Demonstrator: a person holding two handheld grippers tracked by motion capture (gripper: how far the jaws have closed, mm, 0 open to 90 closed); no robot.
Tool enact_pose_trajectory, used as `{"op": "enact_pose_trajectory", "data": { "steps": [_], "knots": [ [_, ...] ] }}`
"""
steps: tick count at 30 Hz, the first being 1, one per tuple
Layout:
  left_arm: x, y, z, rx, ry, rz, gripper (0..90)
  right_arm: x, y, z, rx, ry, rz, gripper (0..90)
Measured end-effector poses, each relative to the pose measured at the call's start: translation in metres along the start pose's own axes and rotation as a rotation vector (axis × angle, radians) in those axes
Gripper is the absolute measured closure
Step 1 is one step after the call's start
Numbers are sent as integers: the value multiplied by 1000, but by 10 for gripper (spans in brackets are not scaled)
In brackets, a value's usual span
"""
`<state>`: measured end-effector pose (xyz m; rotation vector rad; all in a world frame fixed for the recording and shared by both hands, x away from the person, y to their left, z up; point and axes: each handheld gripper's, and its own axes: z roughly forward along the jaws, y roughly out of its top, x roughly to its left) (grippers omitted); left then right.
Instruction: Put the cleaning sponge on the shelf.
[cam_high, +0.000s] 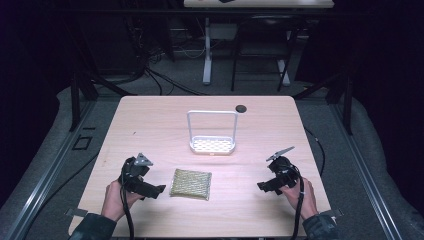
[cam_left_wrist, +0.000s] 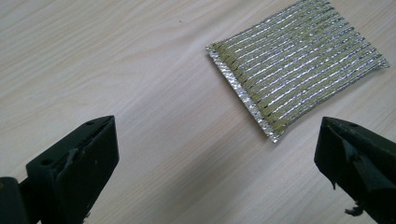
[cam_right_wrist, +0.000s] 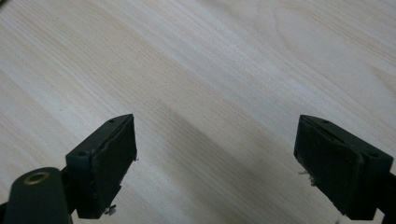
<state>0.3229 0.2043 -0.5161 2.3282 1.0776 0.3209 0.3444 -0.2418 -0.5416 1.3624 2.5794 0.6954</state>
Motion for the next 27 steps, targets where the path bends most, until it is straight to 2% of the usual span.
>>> {"op": "enact_pose_trajectory", "data": {
  "steps": [7,18,25,27],
  "knots": [
    [-8,9,7,3,-6,16,0,0,1,1,4,-4,-15,124],
    [-21,23,18,1,-22,41,0,1,2,2,5,-1,3,125],
    [-34,34,30,29,-25,97,0,1,2,2,5,0,-1,125],
    [-38,37,35,35,-25,108,0,2,2,1,-13,-1,-2,125]
  ]
}}
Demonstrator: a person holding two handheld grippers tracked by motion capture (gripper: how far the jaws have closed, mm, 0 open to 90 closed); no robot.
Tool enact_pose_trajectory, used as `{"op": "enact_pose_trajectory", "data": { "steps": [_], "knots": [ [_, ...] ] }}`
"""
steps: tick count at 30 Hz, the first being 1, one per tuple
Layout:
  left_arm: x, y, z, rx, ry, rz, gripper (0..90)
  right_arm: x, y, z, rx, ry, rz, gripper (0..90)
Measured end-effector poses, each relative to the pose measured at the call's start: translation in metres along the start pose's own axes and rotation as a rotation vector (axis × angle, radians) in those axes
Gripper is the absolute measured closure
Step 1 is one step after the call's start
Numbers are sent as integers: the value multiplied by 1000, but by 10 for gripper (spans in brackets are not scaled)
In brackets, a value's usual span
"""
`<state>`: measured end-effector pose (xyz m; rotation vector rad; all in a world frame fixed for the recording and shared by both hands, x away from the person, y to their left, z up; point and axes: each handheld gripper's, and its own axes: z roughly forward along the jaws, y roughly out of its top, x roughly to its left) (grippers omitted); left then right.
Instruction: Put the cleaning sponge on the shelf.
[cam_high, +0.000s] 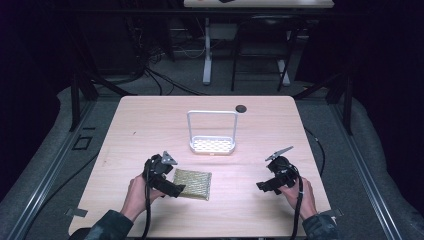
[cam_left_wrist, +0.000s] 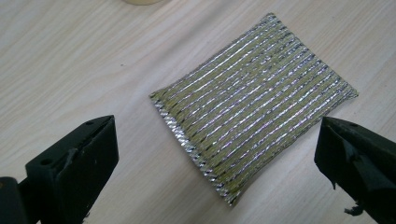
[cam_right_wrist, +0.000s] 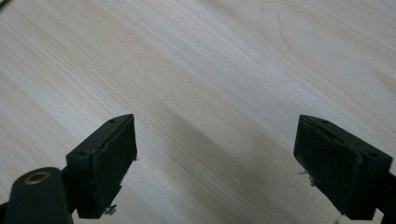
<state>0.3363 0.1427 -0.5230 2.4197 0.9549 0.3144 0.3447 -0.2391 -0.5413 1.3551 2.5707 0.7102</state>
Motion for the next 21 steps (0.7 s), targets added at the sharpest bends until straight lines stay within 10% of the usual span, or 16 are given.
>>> {"op": "enact_pose_trajectory", "data": {
  "steps": [21],
  "knots": [
    [-8,15,47,123,-39,-27,51,-2,-1,-2,-1,-1,-13,121]
  ]
}}
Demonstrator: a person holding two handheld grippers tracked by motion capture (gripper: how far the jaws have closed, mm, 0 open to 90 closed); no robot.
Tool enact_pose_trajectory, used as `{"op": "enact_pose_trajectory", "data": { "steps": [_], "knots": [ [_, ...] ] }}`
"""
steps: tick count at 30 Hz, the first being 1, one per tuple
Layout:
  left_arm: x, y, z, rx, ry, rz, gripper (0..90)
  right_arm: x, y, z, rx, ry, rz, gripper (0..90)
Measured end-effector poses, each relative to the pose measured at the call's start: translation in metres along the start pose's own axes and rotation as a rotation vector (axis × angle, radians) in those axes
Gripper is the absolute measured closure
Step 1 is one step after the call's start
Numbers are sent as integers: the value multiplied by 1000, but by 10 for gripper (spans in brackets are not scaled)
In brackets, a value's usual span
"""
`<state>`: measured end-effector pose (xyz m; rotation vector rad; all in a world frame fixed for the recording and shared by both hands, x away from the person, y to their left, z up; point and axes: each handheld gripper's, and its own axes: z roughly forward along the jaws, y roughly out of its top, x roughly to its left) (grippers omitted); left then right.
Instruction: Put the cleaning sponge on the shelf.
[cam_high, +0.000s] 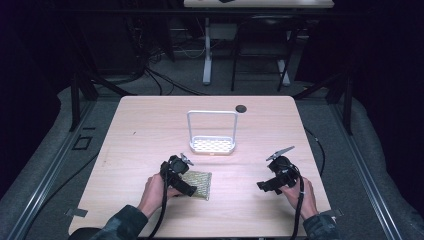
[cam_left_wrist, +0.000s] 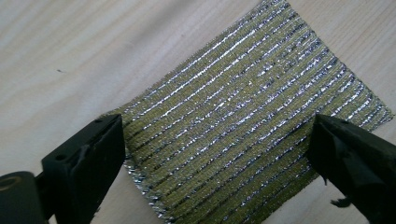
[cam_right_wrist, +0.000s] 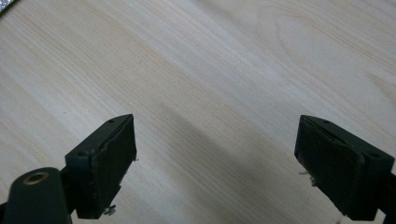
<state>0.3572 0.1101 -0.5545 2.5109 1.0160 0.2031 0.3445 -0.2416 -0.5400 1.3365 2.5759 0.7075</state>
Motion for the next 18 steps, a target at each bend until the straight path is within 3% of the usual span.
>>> {"op": "enact_pose_trajectory", "data": {
  "steps": [3,18],
  "knots": [
    [3,-1,1,1,-20,-14,73,2,0,-1,-1,5,5,122],
    [3,-4,-2,-17,-15,-21,221,4,0,1,7,4,-12,123]
  ]
}}
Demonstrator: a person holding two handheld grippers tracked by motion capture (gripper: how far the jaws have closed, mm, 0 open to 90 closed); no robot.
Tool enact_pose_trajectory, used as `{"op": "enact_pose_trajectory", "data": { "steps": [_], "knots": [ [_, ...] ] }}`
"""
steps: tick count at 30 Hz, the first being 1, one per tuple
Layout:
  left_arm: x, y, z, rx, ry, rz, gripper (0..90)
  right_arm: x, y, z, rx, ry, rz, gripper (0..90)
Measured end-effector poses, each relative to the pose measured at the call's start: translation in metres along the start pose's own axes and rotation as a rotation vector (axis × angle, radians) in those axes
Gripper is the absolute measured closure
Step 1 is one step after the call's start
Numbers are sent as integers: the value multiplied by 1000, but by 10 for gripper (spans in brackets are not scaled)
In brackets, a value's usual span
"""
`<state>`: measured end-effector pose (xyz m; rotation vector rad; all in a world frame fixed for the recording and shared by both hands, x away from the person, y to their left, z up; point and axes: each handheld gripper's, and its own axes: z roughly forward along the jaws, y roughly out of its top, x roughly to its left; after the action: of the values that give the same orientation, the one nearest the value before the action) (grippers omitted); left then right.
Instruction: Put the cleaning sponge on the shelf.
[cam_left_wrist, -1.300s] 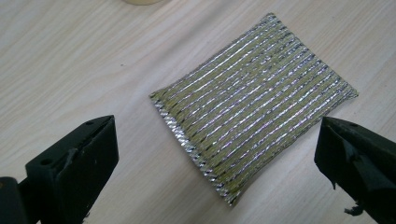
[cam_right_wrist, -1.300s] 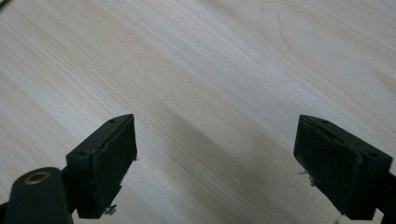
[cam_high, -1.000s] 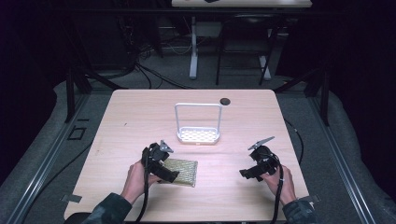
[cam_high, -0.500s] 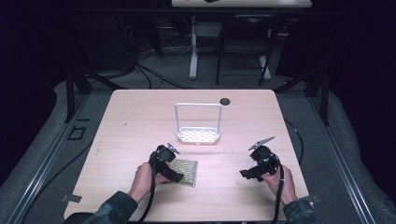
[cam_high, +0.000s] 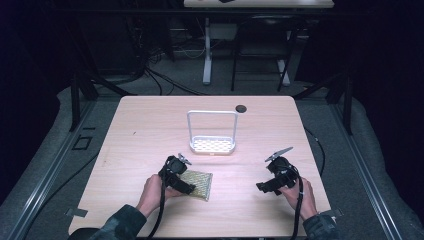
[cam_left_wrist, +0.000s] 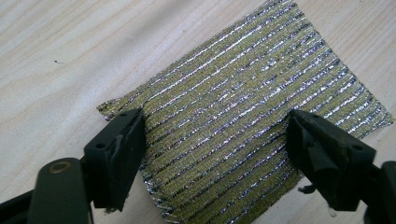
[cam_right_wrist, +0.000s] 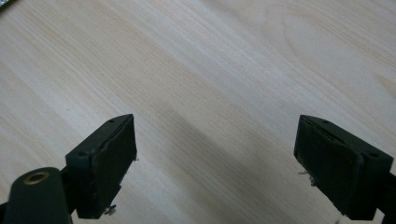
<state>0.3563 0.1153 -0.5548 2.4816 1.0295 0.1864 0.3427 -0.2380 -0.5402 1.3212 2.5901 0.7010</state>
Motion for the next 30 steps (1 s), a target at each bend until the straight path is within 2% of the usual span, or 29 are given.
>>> {"op": "enact_pose_trajectory", "data": {
  "steps": [3,9,20,23,30],
  "knots": [
    [1,0,0,-9,-2,-3,256,-1,0,0,-1,-2,-9,124],
    [0,-1,-2,-17,11,3,349,-2,0,-1,-3,-3,5,124],
    [-1,-1,-2,-28,10,36,473,-2,-1,-1,-10,-3,0,124],
    [-3,-1,-2,-35,9,47,508,-2,0,-1,3,-3,2,125],
    [-8,-3,-3,-56,28,65,579,-1,0,-2,-8,-9,5,125]
  ]
}}
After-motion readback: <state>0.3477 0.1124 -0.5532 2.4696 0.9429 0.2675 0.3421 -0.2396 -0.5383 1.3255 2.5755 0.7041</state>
